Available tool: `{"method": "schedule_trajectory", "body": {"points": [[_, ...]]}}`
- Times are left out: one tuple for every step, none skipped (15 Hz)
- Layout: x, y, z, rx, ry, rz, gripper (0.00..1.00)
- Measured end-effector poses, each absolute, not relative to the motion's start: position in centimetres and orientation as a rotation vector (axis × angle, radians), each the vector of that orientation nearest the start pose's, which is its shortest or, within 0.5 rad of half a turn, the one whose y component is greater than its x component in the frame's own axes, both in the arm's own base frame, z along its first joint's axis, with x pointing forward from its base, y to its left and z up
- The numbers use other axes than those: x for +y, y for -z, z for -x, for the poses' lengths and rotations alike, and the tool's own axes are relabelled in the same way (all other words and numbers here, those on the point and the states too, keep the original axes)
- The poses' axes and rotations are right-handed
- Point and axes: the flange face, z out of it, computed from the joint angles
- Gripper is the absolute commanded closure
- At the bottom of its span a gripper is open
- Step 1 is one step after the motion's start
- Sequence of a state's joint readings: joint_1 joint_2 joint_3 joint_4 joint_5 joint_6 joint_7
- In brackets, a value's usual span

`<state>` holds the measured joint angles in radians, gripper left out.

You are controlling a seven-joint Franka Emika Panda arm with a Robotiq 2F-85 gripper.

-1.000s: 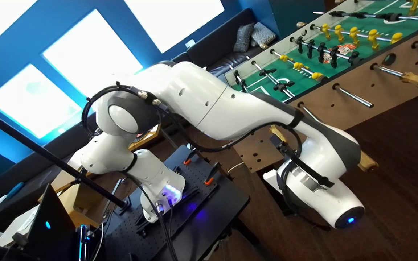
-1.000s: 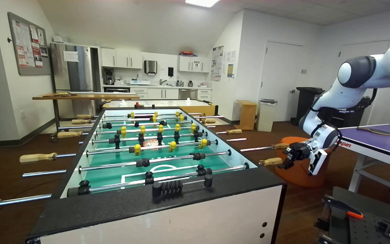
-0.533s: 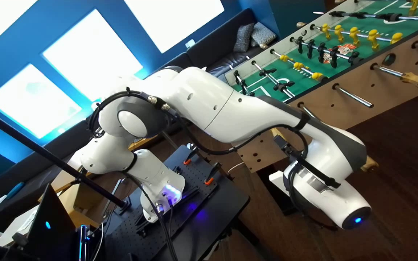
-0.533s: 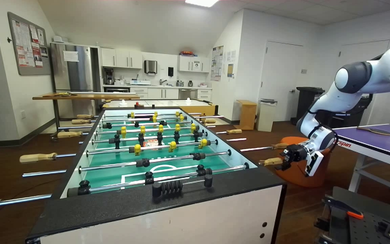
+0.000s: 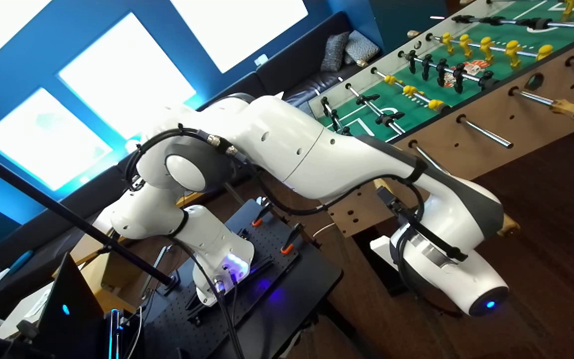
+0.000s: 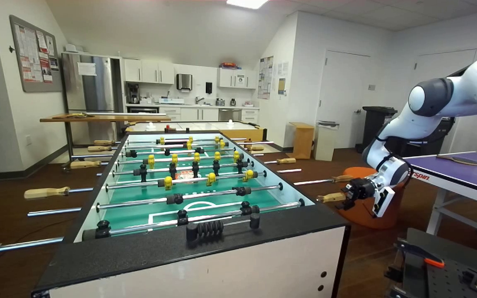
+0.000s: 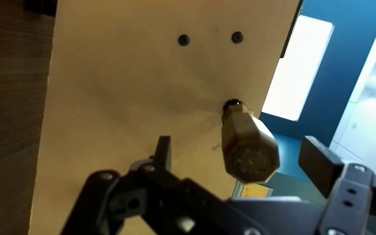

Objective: Rotate the first rod forwards

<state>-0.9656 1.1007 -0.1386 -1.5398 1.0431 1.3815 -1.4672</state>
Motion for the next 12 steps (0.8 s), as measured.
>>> {"method": "schedule_trajectory", "body": {"points": [[-44.1, -0.9, -34.3, 0.184, 0.529, 1.770, 0.00], [-44.1, -0.8, -34.2, 0.185, 0.527, 1.769, 0.00], [-44.0, -0.7, -34.2, 0.187, 0.525, 1.767, 0.00], [-43.8, -0.7, -34.2, 0.190, 0.525, 1.763, 0.00], [-43.6, -0.6, -34.3, 0.194, 0.529, 1.758, 0.00], [-43.5, -0.5, -34.4, 0.202, 0.537, 1.751, 0.00], [-43.3, -0.4, -34.5, 0.212, 0.547, 1.742, 0.00], [-43.1, -0.4, -34.5, 0.222, 0.558, 1.733, 0.00], [-43.0, -0.3, -34.6, 0.232, 0.570, 1.725, 0.00], [-42.8, -0.2, -34.7, 0.241, 0.579, 1.717, 0.00], [-42.7, -0.2, -34.7, 0.249, 0.585, 1.711, 0.17], [-42.5, -0.1, -34.7, 0.254, 0.588, 1.706, 0.26]]}}
